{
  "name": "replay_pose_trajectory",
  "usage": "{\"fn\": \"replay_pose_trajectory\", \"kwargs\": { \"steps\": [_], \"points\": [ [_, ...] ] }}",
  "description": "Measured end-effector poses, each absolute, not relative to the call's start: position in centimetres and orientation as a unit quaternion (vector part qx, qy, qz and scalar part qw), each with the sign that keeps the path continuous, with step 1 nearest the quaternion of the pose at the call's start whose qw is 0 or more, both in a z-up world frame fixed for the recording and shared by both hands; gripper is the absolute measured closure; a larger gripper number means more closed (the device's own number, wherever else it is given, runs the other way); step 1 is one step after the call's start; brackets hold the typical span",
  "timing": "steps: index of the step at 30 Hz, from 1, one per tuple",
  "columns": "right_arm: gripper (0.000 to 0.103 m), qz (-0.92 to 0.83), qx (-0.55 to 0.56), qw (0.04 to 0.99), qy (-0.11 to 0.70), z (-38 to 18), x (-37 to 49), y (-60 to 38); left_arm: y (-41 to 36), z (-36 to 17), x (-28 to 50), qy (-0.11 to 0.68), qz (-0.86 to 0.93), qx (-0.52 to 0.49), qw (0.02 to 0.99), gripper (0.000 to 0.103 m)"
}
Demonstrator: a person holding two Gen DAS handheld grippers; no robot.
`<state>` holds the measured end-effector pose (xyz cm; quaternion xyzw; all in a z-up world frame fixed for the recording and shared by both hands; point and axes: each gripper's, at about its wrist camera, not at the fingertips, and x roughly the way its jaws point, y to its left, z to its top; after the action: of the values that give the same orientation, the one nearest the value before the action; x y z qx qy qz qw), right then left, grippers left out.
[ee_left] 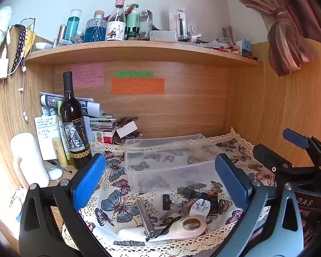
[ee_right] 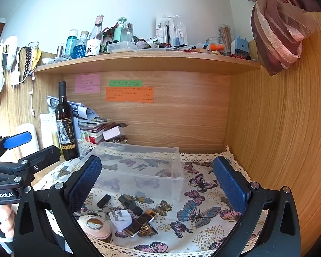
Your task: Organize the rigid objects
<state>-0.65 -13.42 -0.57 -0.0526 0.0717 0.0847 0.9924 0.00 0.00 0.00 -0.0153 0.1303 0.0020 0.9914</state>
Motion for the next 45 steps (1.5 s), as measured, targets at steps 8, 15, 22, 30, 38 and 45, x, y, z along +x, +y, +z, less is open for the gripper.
{"fn": "replay_pose_trajectory", "kwargs": {
  "steps": [8, 15, 22, 30, 38, 45],
  "points": [
    [0.000, 0.084, -0.052, 0.992, 0.073, -0.55, -0.52, -13.48, -0.18, -0.13, 0.05, 0.125, 0.003, -0.015, 0.992, 0.000],
    [0.000, 0.086, -0.050, 0.992, 0.076, -0.55, -0.41, -13.52, -0.16, -0.10, -0.01, 0.129, 0.004, -0.017, 0.991, 0.000],
    [0.000, 0.087, -0.050, 0.992, 0.074, -0.53, -0.46, -13.42, -0.10, 0.04, 0.05, 0.131, 0.004, -0.017, 0.991, 0.000],
    [0.000, 0.088, -0.049, 0.992, 0.073, -0.46, -0.53, -13.46, -0.13, -0.08, 0.08, 0.122, 0.004, -0.015, 0.992, 0.000],
    [0.000, 0.092, -0.052, 0.992, 0.070, -0.44, -0.71, -13.28, -0.26, 0.07, -0.04, 0.114, 0.000, -0.024, 0.993, 0.000],
    [0.000, 0.093, -0.053, 0.992, 0.068, -0.64, -0.69, -13.31, -0.17, -0.22, 0.32, 0.165, -0.002, -0.001, 0.986, 0.000]
  ]
}}
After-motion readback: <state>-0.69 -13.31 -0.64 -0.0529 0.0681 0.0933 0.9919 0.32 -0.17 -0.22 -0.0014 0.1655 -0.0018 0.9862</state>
